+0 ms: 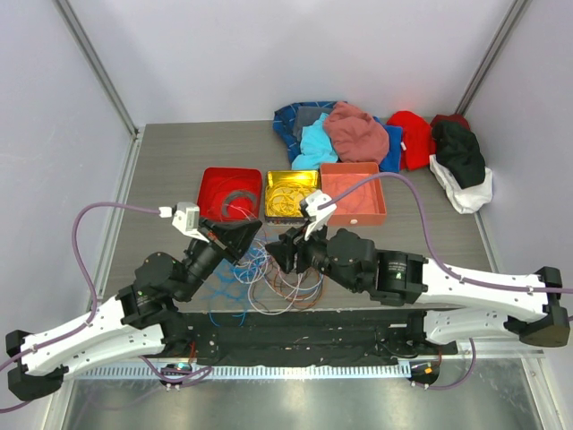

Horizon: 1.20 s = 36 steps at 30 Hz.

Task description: Untangle the cables

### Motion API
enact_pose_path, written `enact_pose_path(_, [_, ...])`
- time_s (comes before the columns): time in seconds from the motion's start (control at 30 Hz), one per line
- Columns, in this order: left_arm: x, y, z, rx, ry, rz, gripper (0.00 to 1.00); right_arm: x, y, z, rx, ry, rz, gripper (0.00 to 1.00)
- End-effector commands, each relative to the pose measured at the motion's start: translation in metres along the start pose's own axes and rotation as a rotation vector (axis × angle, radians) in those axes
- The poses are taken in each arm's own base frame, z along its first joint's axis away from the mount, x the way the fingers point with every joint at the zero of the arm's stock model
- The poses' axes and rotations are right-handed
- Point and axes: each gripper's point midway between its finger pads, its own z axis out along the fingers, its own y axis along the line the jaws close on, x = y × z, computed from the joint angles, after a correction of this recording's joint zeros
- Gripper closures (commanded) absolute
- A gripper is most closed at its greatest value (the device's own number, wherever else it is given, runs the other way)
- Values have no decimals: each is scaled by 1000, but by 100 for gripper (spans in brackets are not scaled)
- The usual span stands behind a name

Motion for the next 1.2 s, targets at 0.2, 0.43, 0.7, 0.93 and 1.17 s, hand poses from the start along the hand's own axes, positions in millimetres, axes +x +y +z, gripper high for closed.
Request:
enact_pose_path(0.2, [-13,-17,1,56,-17,-51,100,-21,-6,22,57,-91,-20,53])
enact_pose_path(0.43, [-16,-17,-3,58,-21,-59,100,-22,-13,31,69,-101,3,93])
enact_pose_path(0.7, [-27,12,-16,-72,-56,-41,70,-49,-28,-8,91,-159,36,99])
enact_pose_path(0.93, [-35,27,-30,-119,-90,-25,100,-112,-31,-51,93,-262,25,99])
enact_pose_path(1.17, [-23,39,-35,-164,-52,-21,97,-188,-39,-89,169,-389,-48,99])
